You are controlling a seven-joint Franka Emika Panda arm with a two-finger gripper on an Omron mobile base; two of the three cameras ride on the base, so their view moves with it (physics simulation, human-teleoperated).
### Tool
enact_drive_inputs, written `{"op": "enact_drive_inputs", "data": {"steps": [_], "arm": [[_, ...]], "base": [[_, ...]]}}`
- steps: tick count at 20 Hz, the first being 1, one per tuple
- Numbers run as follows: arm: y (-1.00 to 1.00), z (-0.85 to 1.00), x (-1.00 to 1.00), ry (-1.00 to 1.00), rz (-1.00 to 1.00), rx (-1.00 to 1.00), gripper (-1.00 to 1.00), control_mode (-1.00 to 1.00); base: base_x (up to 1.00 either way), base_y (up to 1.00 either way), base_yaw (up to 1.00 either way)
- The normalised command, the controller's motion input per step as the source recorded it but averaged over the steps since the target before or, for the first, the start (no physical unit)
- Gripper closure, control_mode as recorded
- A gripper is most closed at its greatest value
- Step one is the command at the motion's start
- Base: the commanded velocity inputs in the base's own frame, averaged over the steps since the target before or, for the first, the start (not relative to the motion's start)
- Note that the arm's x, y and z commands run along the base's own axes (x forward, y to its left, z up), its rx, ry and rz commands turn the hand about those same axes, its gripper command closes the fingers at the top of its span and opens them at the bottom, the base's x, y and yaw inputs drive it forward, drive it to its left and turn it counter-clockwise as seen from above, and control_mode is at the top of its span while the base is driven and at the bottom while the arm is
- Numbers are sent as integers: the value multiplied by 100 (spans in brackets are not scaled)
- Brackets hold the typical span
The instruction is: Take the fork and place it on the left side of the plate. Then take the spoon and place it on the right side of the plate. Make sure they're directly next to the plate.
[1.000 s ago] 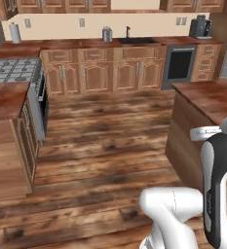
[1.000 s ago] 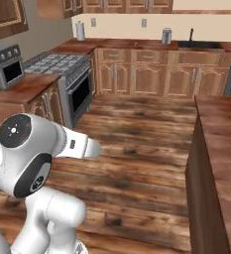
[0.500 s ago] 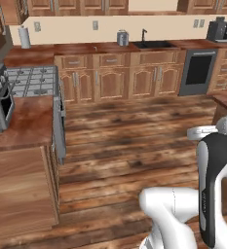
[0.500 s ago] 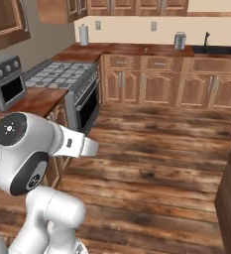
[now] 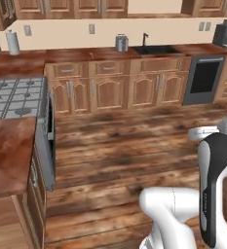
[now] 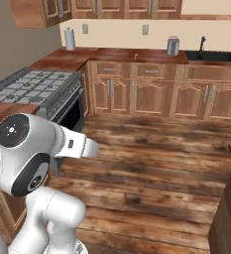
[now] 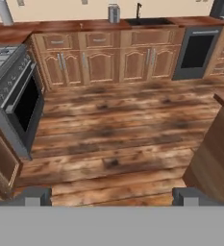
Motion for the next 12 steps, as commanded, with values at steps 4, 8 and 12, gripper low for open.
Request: {"op": "enact_drive_inputs", "data": {"steps": [4,8,12], "arm": [[0,0,0,0,0,0,-100,100],[0,0,0,0,0,0,-100,100],[0,0,0,0,0,0,-100,100]], "base": [[100,-49,0],[100,-47,0],[100,-33,1]]}}
